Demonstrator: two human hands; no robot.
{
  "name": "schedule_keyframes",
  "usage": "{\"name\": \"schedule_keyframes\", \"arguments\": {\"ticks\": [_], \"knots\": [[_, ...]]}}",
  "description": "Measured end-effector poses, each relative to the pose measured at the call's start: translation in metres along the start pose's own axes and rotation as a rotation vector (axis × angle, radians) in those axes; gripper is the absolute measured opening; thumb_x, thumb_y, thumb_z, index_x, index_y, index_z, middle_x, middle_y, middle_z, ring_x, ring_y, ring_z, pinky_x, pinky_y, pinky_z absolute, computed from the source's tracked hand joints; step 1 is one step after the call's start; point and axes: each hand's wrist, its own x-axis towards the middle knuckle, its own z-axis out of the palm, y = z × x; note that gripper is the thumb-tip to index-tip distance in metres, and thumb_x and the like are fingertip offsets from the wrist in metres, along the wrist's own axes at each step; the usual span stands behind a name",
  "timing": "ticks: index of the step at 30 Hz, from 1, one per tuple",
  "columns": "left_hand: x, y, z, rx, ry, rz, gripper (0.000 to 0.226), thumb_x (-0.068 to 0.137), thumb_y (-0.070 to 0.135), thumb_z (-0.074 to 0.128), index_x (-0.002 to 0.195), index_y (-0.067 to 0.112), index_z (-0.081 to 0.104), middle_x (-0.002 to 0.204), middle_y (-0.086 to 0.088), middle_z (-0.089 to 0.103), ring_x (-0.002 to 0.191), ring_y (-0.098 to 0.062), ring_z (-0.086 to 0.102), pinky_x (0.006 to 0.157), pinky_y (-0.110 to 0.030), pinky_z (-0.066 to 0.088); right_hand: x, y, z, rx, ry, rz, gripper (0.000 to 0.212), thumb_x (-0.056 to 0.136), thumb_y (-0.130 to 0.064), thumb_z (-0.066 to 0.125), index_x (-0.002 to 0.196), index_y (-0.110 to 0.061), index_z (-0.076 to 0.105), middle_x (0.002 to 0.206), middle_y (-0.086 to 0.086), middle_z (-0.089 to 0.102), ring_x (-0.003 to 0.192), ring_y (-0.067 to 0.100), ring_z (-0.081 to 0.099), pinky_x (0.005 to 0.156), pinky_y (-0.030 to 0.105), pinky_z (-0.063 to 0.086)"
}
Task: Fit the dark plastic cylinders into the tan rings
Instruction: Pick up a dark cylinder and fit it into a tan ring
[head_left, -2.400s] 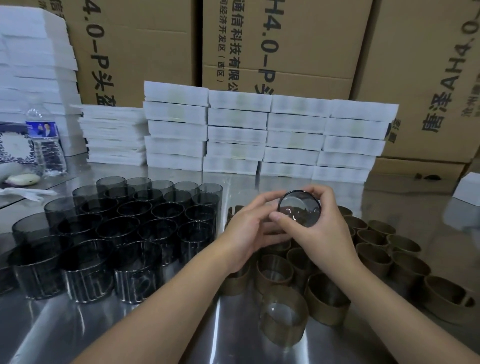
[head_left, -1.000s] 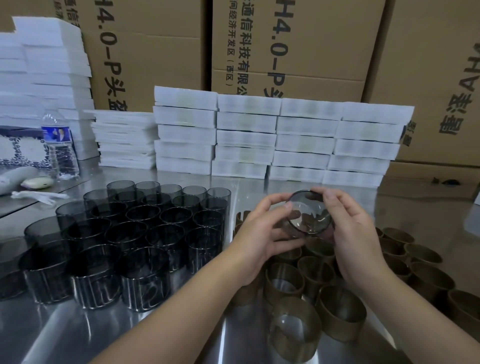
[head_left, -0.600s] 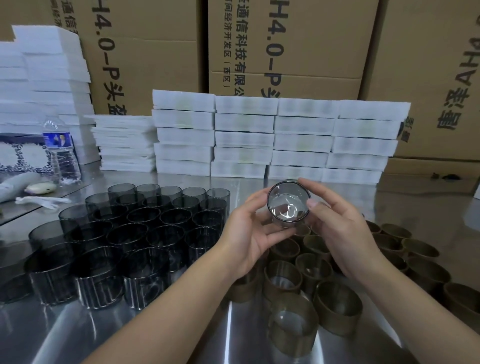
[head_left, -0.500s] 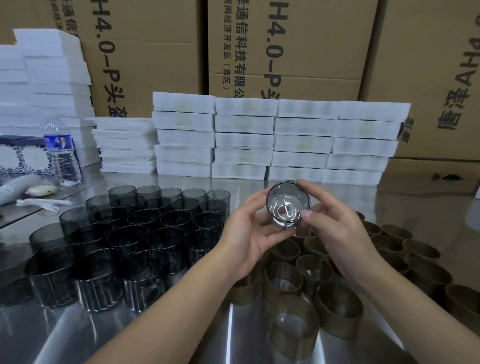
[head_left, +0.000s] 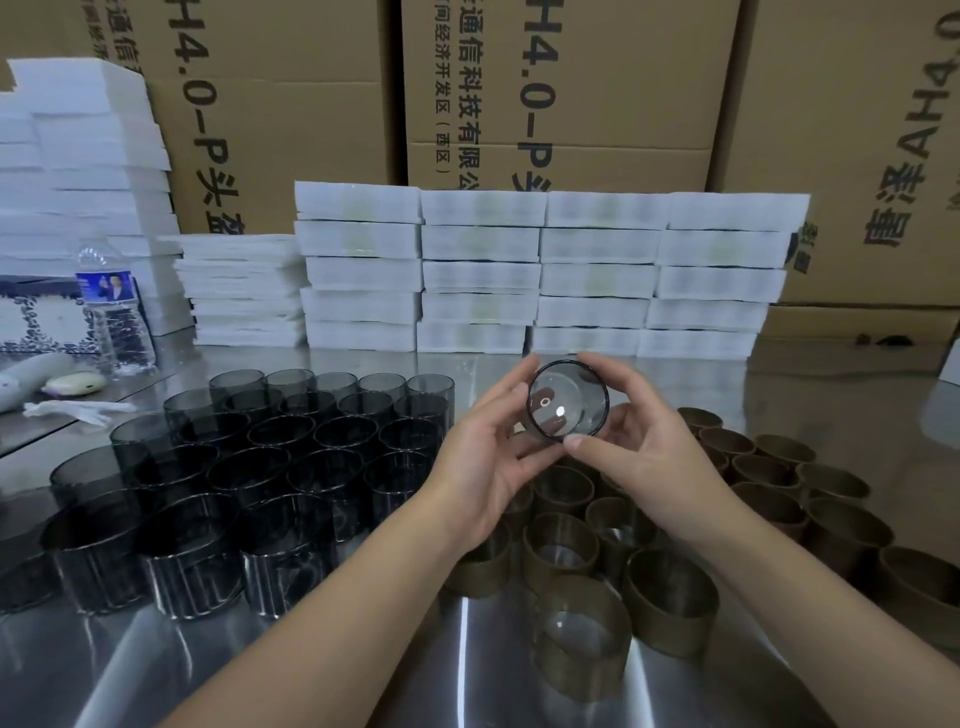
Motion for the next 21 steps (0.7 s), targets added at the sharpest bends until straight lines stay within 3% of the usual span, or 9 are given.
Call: {"name": "schedule_keyframes", "arguments": {"ticks": [2,4,7,10,13,15,18,21], "knots": [[0.000,0.000,-0.001,0.045,-0.017,0.008,0.029,0.099,0.016,0.045,0.120,0.025,0.064,0.126,-0.012,0.066,0.105,-0.028,0.069,0.083,-0.034,0.060,0.000,0.001,0.000,0.005,0.000,0.004,0.061,0.075,-0.011,0.077,0.121,-0.043,0.052,0.133,0.004,0.051,0.093,0.037,0.055,0.094,0.048,0.051],[0.001,0.001,-0.002,0.094,-0.039,0.009,0.029,0.097,0.016,0.048,0.116,0.028,0.067,0.124,-0.006,0.068,0.105,-0.024,0.069,0.083,-0.032,0.059,0.000,0.003,-0.001,-0.018,-0.006,0.009,0.064,0.068,-0.024,0.082,0.121,-0.045,0.052,0.132,0.001,0.051,0.104,0.025,0.061,0.097,0.045,0.050],[0.001,-0.001,-0.004,0.159,-0.084,0.015,0.029,0.092,0.016,0.053,0.106,0.034,0.072,0.113,0.003,0.073,0.100,-0.017,0.071,0.077,-0.028,0.059,-0.001,0.006,0.000,-0.071,0.022,-0.007,0.064,0.059,-0.045,0.082,0.117,-0.048,0.053,0.127,-0.004,0.051,0.114,0.005,0.056,0.099,0.027,0.048],[0.001,-0.005,-0.004,0.160,-0.091,-0.019,0.032,0.096,0.018,0.046,0.115,0.031,0.069,0.121,-0.002,0.070,0.108,-0.020,0.068,0.079,-0.030,0.058,-0.002,0.003,0.004,-0.142,0.106,-0.035,0.061,0.051,-0.057,0.075,0.108,-0.048,0.055,0.117,-0.009,0.052,0.105,-0.010,0.054,0.087,0.005,0.041],[0.000,-0.008,-0.006,0.168,-0.119,-0.041,0.041,0.100,0.013,0.035,0.124,0.026,0.065,0.126,-0.009,0.066,0.113,-0.027,0.066,0.087,-0.038,0.058,-0.002,0.003,0.004,-0.131,0.166,-0.030,0.059,0.048,-0.060,0.074,0.103,-0.042,0.060,0.115,-0.006,0.060,0.105,-0.004,0.058,0.091,0.014,0.044],[0.001,-0.009,-0.008,0.221,-0.126,-0.027,0.050,0.094,-0.001,0.037,0.128,0.026,0.063,0.122,-0.008,0.068,0.108,-0.024,0.068,0.084,-0.037,0.059,-0.001,0.004,0.003,-0.131,0.175,-0.018,0.059,0.048,-0.062,0.073,0.102,-0.040,0.061,0.114,-0.004,0.063,0.106,0.001,0.060,0.094,0.023,0.047],[0.001,-0.009,-0.012,0.382,-0.151,0.022,0.073,0.086,-0.018,0.040,0.142,0.029,0.046,0.107,0.008,0.074,0.097,-0.012,0.072,0.078,-0.029,0.059,-0.002,0.005,0.003,-0.137,0.177,0.005,0.059,0.048,-0.065,0.071,0.101,-0.040,0.060,0.113,-0.005,0.063,0.105,0.002,0.060,0.095,0.026,0.047],[-0.001,-0.012,-0.012,0.519,-0.182,0.082,0.083,0.085,-0.018,0.054,0.148,0.031,0.033,0.103,0.022,0.072,0.093,-0.005,0.071,0.074,-0.019,0.056,-0.002,0.005,0.004,-0.135,0.188,0.032,0.059,0.051,-0.066,0.068,0.101,-0.038,0.061,0.112,-0.007,0.064,0.106,0.002,0.060,0.094,0.025,0.047]]}}
